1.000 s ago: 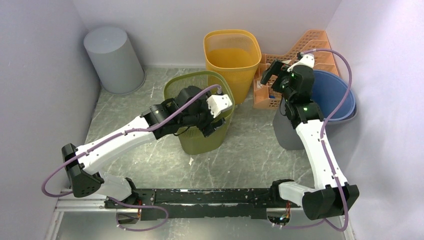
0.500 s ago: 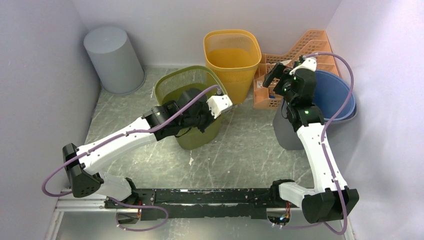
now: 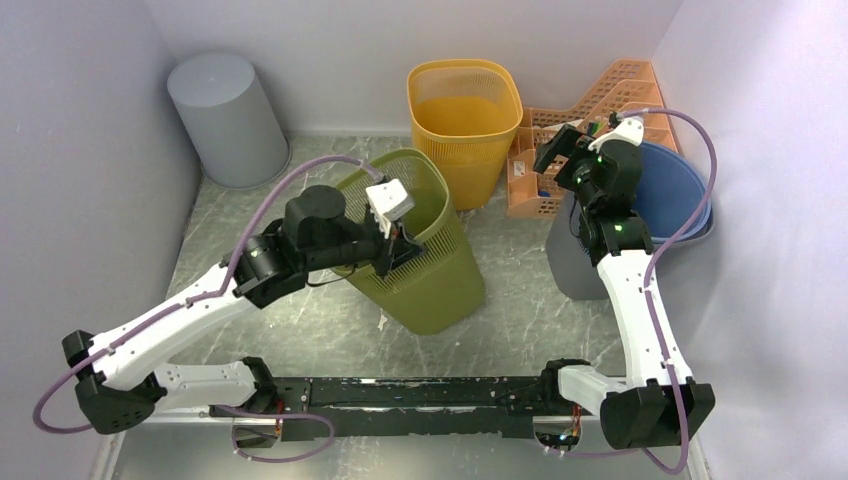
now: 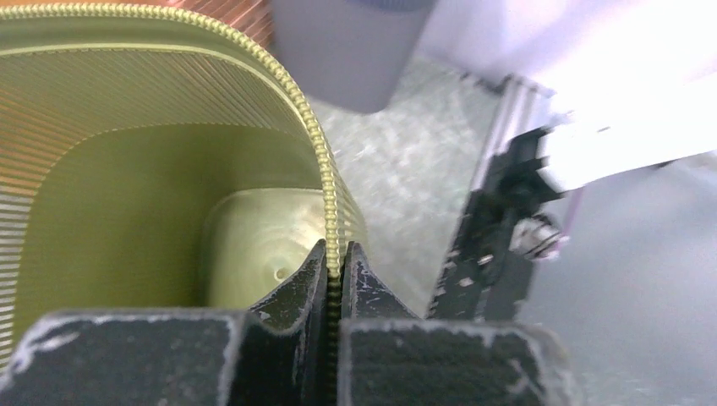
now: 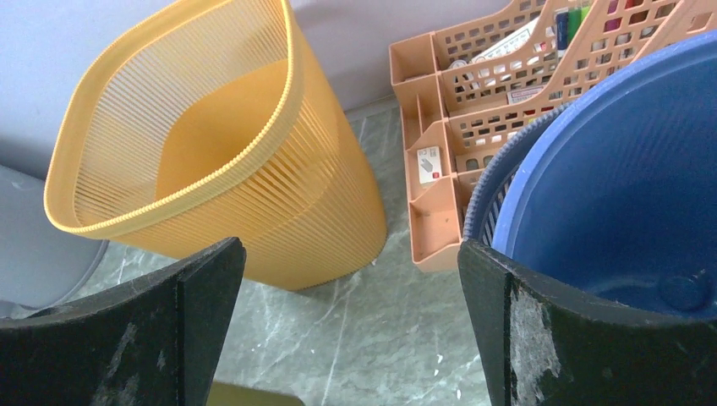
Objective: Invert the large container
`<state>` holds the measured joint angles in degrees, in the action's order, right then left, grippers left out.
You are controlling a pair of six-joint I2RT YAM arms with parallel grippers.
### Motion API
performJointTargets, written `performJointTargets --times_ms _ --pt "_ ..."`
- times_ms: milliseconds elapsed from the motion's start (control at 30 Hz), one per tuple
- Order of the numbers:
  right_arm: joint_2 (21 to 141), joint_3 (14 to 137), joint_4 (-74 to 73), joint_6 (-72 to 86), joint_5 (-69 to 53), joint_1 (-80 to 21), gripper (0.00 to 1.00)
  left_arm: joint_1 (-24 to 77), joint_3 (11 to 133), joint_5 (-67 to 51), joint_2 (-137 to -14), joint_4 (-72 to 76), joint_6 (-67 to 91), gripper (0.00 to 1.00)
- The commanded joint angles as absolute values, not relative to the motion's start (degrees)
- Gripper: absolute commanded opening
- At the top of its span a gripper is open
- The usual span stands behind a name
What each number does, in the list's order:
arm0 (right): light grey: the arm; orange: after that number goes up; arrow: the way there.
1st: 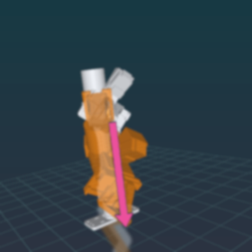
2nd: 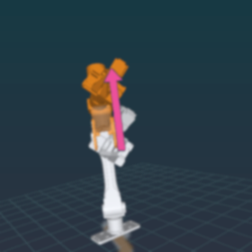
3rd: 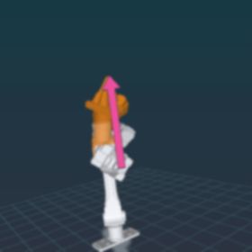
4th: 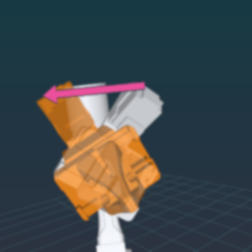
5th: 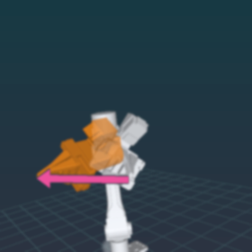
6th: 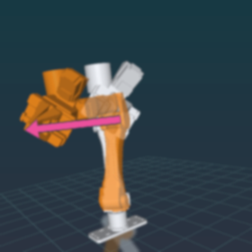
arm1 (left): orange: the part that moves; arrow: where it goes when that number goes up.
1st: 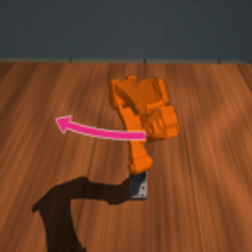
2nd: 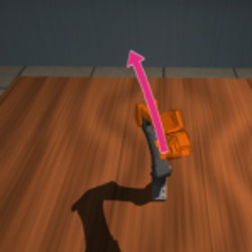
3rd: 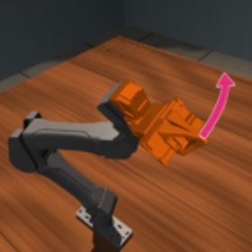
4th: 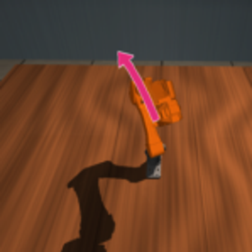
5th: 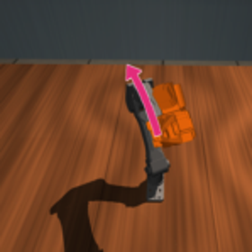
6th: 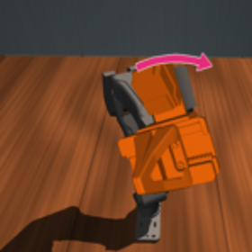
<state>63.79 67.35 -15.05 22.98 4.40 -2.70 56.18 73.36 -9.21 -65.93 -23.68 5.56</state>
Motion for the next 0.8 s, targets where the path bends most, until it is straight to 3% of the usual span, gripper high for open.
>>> performJointTargets --times_ms 0,167,500,667,767 --pt "63.5 65.67 -15.84 22.72 4.78 -1.31 1.0 55.39 68.41 -22.7 -61.92 -4.19 16.31 0.07" --pt "63.86 65.6 -16.0 22.42 4.83 -1.07 1.0 52.63 58.1 -32.78 -61.19 14.38 30.28 0.07" --pt "63.85 65.4 -15.53 22.59 3.97 -0.45 1.0 27.48 33.64 -49.12 -65.6 62.23 64.37 0.07" --pt "64.56 64.18 -14.19 23.37 3.04 -0.35 1.0 19.52 27.29 -53.38 -74.21 80.98 76.74 0.07" --pt "65.02 63.99 -13.96 23.3 2.94 -0.34 1.0 14.73 23.12 -53.88 -83.59 101.2 89.56 0.06"
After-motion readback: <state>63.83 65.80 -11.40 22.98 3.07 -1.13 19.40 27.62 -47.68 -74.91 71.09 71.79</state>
